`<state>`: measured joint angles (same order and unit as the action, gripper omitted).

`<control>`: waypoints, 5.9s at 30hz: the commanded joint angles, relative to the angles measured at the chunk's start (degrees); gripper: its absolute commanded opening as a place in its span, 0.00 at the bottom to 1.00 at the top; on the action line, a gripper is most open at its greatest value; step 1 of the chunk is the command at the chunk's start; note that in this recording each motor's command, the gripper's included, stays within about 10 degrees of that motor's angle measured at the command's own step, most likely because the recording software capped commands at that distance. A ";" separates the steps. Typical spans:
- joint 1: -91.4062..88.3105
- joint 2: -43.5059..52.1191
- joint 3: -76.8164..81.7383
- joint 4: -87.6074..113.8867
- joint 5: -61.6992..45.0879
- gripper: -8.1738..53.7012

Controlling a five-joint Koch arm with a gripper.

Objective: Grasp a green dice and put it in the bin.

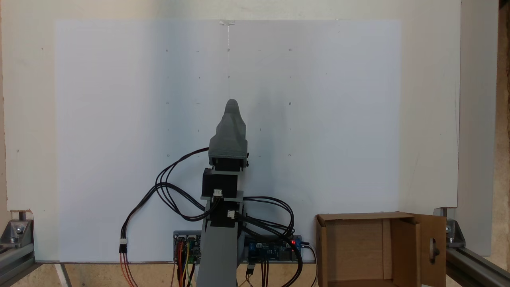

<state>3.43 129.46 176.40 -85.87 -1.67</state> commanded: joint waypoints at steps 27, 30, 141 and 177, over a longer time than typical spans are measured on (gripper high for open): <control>4.48 6.06 2.72 9.23 1.58 0.86; 4.48 6.06 2.72 9.23 1.58 0.86; -2.72 5.63 -50.01 146.16 6.86 0.84; -3.34 -6.77 -43.68 135.44 9.93 0.84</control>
<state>0.09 123.22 133.33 50.80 5.80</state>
